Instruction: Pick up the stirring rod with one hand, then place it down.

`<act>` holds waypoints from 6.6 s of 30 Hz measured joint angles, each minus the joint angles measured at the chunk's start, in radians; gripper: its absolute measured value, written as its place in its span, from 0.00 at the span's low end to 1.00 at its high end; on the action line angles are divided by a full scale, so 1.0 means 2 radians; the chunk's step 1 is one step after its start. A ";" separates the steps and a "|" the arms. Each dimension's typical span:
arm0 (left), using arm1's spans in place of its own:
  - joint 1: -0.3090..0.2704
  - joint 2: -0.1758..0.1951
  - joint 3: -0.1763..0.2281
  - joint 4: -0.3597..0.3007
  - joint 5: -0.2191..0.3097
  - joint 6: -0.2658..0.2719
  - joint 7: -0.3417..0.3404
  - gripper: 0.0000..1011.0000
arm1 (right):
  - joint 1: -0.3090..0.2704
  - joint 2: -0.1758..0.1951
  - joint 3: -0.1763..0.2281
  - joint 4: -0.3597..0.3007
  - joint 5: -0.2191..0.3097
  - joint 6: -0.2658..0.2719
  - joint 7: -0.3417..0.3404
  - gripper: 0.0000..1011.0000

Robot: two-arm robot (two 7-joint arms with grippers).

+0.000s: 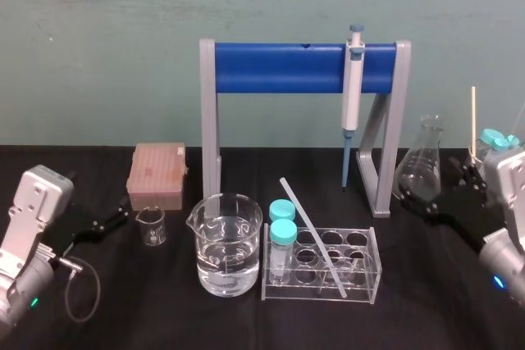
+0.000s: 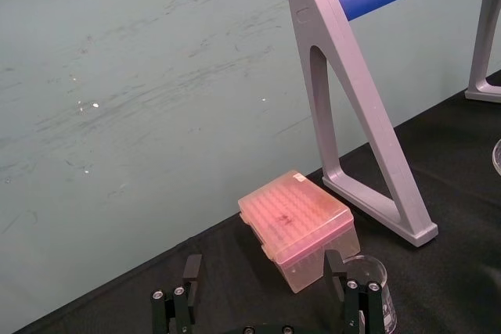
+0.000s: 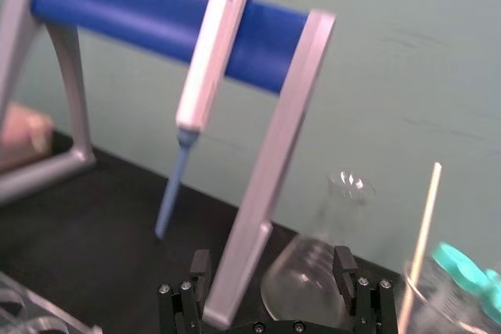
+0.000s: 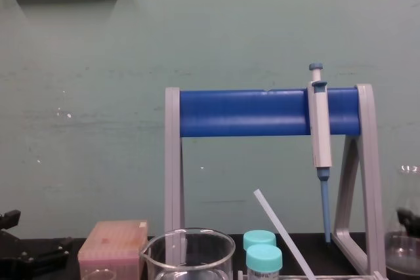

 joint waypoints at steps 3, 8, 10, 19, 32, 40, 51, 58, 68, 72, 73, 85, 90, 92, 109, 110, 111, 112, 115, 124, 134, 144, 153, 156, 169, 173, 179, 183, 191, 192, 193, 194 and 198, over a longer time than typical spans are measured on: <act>0.000 0.000 0.000 0.000 0.000 0.000 0.000 0.99 | 0.012 -0.011 0.013 -0.007 0.043 0.016 0.037 0.99; 0.000 0.000 0.000 0.000 0.000 0.000 0.000 0.99 | 0.032 -0.030 0.023 -0.015 0.109 0.053 0.101 0.99; 0.000 0.000 0.000 0.000 0.000 0.000 0.000 0.99 | 0.043 -0.040 0.023 -0.018 0.135 0.074 0.132 0.99; 0.000 0.000 0.000 0.000 0.000 0.000 0.000 0.99 | 0.082 -0.062 -0.003 -0.019 0.168 0.124 0.212 0.99; 0.000 0.000 0.000 0.000 0.000 0.000 0.000 0.99 | 0.112 -0.059 -0.069 0.004 0.128 0.137 0.250 0.99; 0.000 0.000 0.000 0.000 0.000 0.000 0.000 0.99 | 0.114 -0.063 -0.076 0.021 0.111 0.138 0.248 0.99; 0.000 0.000 0.000 0.000 0.000 0.000 0.000 0.99 | 0.111 -0.066 -0.078 0.027 0.092 0.138 0.243 0.99; 0.000 0.000 0.000 0.000 0.000 0.000 0.000 0.99 | 0.110 -0.066 -0.079 0.027 0.086 0.135 0.239 0.99; 0.000 0.000 0.000 0.000 0.000 0.000 0.000 0.99 | 0.111 -0.066 -0.079 0.027 0.088 0.135 0.240 0.88; 0.000 0.000 0.000 0.000 0.000 0.000 0.000 0.99 | 0.111 -0.066 -0.079 0.027 0.089 0.136 0.241 0.76; 0.000 0.000 0.000 0.000 0.000 0.000 0.000 0.99 | 0.111 -0.066 -0.079 0.027 0.089 0.136 0.241 0.73; 0.000 0.000 0.000 0.000 0.000 0.000 0.000 0.99 | 0.111 -0.066 -0.078 0.027 0.090 0.136 0.241 0.34; 0.000 0.000 0.000 0.000 0.000 0.000 0.000 0.99 | 0.111 -0.066 -0.078 0.027 0.090 0.136 0.241 0.17; 0.000 0.000 0.000 0.000 0.000 0.000 0.000 0.99 | 0.111 -0.066 -0.078 0.027 0.090 0.136 0.242 0.14; 0.000 0.000 0.000 0.000 0.000 0.000 0.000 0.99 | 0.095 -0.073 -0.061 0.027 0.083 0.082 0.245 0.07; 0.000 0.000 0.000 0.000 0.000 0.000 0.000 0.99 | 0.093 -0.073 -0.059 0.026 0.081 0.074 0.245 0.07; 0.000 0.000 0.000 0.000 0.000 0.000 0.000 0.99 | 0.091 -0.074 -0.057 0.026 0.080 0.066 0.245 0.07; 0.000 0.000 0.000 0.000 0.000 0.000 0.000 0.99 | 0.088 -0.074 -0.055 0.025 0.079 0.058 0.245 0.07; 0.000 0.000 0.000 0.000 0.000 0.000 0.000 0.99 | 0.075 -0.076 -0.042 0.021 0.081 0.030 0.247 0.07; 0.000 0.000 0.000 0.000 0.000 0.000 0.000 0.99 | 0.035 -0.077 -0.007 -0.005 0.110 -0.012 0.261 0.07; 0.000 0.000 0.000 0.000 0.000 0.000 0.000 0.99 | 0.026 -0.072 0.017 -0.033 0.110 -0.046 0.264 0.07; 0.000 0.000 0.000 0.000 0.000 0.000 0.000 0.99 | 0.062 -0.081 0.057 -0.063 0.136 -0.067 0.269 0.07; 0.000 0.000 0.000 0.000 0.000 0.000 0.000 0.99 | 0.073 -0.079 0.071 -0.074 0.140 -0.064 0.262 0.07; 0.000 0.000 0.000 0.000 0.000 0.000 0.000 0.99 | 0.074 -0.078 0.072 -0.074 0.137 -0.063 0.259 0.07; 0.000 0.000 0.000 0.000 0.000 0.000 0.000 0.99 | 0.079 -0.081 0.068 -0.063 0.133 -0.061 0.260 0.07; 0.000 0.000 0.000 0.000 0.000 0.000 0.000 0.99 | 0.081 -0.082 0.066 -0.059 0.132 -0.061 0.260 0.07; 0.000 0.000 0.000 0.000 0.000 0.000 0.000 0.99 | 0.082 -0.083 0.065 -0.055 0.130 -0.060 0.261 0.07; 0.000 0.000 0.000 0.000 0.000 0.000 0.000 0.99 | 0.084 -0.084 0.064 -0.052 0.129 -0.060 0.261 0.07; 0.000 0.000 0.000 0.000 0.000 0.000 0.000 0.99 | 0.084 -0.083 0.064 -0.050 0.130 -0.060 0.264 0.07; 0.000 0.000 0.000 0.000 0.000 0.000 0.000 0.99 | 0.084 -0.083 0.064 -0.050 0.130 -0.060 0.264 0.07; 0.000 0.000 0.000 0.000 0.000 0.000 0.000 0.99 | 0.084 -0.083 0.064 -0.050 0.130 -0.060 0.265 0.07; 0.000 0.000 0.000 0.000 0.000 0.000 0.000 0.99 | 0.084 -0.083 0.064 -0.050 0.130 -0.060 0.265 0.07; 0.000 0.000 0.000 0.000 0.000 0.000 0.000 0.99 | 0.083 -0.082 0.064 -0.050 0.131 -0.060 0.265 0.07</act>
